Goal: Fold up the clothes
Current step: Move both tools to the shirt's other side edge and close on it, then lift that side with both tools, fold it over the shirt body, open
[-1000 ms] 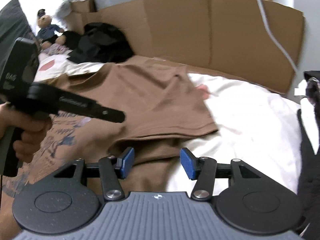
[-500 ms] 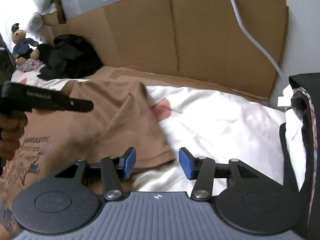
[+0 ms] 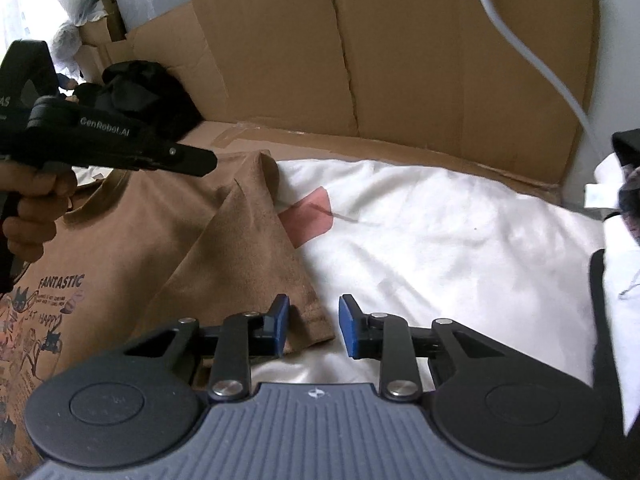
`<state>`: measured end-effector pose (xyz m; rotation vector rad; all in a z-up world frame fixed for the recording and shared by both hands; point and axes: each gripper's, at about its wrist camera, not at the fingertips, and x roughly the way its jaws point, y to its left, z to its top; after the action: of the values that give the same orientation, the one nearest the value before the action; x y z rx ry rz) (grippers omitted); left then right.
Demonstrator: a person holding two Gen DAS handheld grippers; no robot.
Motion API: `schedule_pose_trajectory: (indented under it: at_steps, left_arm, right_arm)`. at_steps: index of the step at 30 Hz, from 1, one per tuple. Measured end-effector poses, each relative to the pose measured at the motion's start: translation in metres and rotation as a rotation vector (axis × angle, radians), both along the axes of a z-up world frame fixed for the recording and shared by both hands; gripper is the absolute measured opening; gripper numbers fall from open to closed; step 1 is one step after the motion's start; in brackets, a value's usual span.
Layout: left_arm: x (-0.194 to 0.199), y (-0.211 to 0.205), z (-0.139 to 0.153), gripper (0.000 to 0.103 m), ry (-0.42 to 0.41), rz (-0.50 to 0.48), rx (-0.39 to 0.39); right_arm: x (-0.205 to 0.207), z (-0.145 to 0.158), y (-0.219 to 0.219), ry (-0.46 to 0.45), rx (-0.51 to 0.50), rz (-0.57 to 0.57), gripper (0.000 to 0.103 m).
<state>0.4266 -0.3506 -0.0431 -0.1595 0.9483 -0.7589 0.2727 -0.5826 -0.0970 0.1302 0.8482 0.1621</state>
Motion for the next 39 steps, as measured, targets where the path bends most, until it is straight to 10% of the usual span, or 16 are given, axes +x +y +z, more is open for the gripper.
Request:
schedule_pose_trajectory:
  at_steps: [7, 11, 23, 39]
  left_arm:
    - [0.005, -0.009, -0.014, 0.009, 0.037, -0.023, 0.02]
    - [0.003, -0.014, -0.02, 0.009, 0.04, -0.029, 0.035]
    - [0.012, -0.021, -0.035, 0.005, 0.06, 0.005, 0.057]
    - [0.034, -0.026, -0.041, 0.001, 0.051, 0.035, 0.043]
  right_arm:
    - [0.009, -0.014, 0.006, 0.015, -0.024, 0.016, 0.025]
    - [0.007, -0.008, 0.011, 0.002, -0.053, 0.039, 0.004]
    - [0.005, 0.037, -0.011, -0.026, 0.2, -0.048, 0.004]
    - [-0.002, 0.05, -0.002, -0.047, 0.246, 0.055, 0.004]
